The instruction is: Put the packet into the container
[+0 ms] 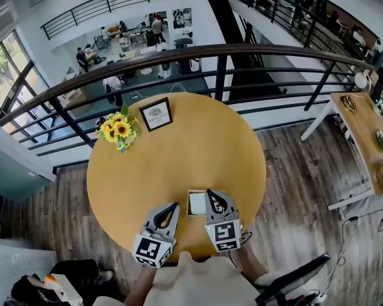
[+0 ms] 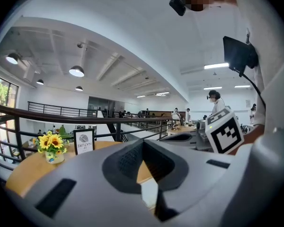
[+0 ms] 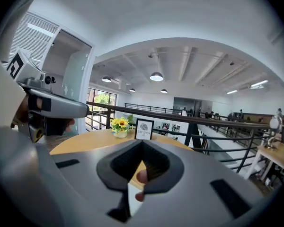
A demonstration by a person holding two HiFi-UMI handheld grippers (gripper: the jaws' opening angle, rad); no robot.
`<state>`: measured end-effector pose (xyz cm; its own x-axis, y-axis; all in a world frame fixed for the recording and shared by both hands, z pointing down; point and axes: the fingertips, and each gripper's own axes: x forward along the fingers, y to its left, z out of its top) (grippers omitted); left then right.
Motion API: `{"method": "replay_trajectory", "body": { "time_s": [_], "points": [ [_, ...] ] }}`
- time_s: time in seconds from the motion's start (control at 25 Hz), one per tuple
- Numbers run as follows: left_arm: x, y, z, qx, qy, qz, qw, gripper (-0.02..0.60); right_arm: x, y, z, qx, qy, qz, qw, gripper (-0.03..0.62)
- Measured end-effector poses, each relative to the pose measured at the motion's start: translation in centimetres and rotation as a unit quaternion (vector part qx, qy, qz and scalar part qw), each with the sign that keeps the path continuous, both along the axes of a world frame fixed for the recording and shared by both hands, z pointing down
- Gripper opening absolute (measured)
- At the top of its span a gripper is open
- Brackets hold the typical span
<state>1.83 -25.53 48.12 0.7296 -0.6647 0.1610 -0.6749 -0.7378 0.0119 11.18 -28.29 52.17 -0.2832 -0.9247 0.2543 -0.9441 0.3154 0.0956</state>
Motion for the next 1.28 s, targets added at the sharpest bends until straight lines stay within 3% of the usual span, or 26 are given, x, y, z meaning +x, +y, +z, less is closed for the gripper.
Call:
{"method": "replay_trajectory", "body": {
  "time_s": [0.32,0.64,0.8,1.04,1.28],
  "points": [
    [-0.1,2.8,-0.1,0.003,0.010,0.011,0.9999,0.005,-3.1,4.8,-2.1,0.037,0.018,-0.028,0.999,0.006],
    [-3.7,7.6,0.3,0.008,0.022,0.029,0.9993,0.005,-7.5,11.9,-2.1,0.041,0.014,-0.001,0.999,0.006],
    [-5.9,11.4,0.8,0.000,0.023,0.043,0.9988,0.005,-10.2,15.7,-2.3,0.039,0.044,-0.001,0.998,0.005],
    [-9.0,17.1,1.6,-0.008,0.027,0.063,0.9976,0.005,-13.4,21.3,-1.5,0.026,-0.017,0.047,0.998,0.005],
    [-10.6,20.4,1.5,-0.002,0.029,0.067,0.9974,0.005,-14.3,24.8,-1.6,0.030,-0.017,0.062,0.997,0.005]
  ]
}}
